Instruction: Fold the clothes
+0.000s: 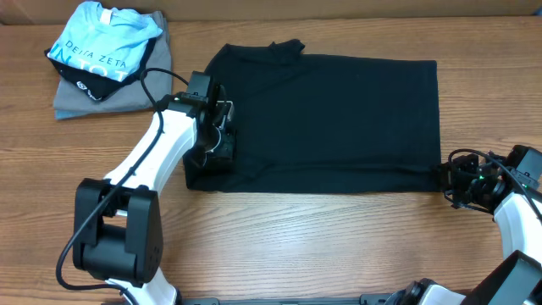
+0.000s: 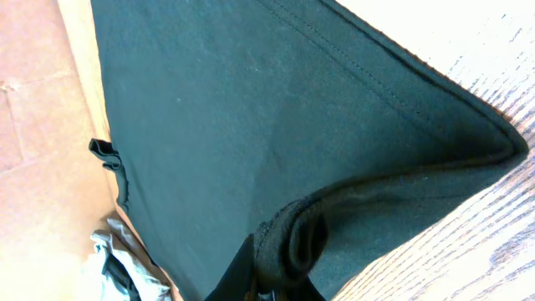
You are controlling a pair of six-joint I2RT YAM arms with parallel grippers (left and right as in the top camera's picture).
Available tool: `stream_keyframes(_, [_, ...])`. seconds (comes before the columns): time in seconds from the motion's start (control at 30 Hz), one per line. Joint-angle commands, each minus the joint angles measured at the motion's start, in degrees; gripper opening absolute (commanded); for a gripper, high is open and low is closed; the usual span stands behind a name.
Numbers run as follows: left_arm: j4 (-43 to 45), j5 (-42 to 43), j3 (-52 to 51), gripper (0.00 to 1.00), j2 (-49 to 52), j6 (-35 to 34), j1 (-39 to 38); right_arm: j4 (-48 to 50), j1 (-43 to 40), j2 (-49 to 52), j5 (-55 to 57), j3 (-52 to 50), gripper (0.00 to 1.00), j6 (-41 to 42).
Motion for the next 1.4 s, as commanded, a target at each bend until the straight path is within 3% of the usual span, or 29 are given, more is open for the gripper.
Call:
stream_keyframes(0.0, [-0.28,7.23,-0.22,0.47,1.33,7.74,-0.61,0.39,-0.04,-0.39,0.09,1.25,0.05,0.24])
stream_keyframes(0.23, [-0.44,7.76,-0.22,0.52,1.81,15.47,-5.64,0.39,-0.04,-0.39,0.09,1.25,0.05,0.24])
stream_keyframes(0.5, [-0.24,2.78,-0.22,0.57,4.26,17.14,-10.05,0.39,-0.04,-0.39,0.09,1.25,0.05,0.24])
stream_keyframes(0.8, [-0.17,0.28,-0.22,0.56,6.54,17.4,-10.73,0.42,-0.04,-0.39,0.09,1.25,0.05,0.24])
stream_keyframes(1.0, [0.52,0.28,-0.22,0.46,7.82,17.4,-10.82,0.39,-0.04,-0.39,0.07,1.25,0.05,0.24])
stream_keyframes(1.2, [0.5,-0.17,0.17,0.15,7.82,15.82,-10.97,0.39,-0.04,-0.39,0.04,1.25,0.05,0.24])
stream_keyframes(1.37, [-1.7,-2.8,2.95,0.08,7.78,13.64,-10.97,0.39,-0.07,-0.39,-0.13,1.25,0.05,0.24])
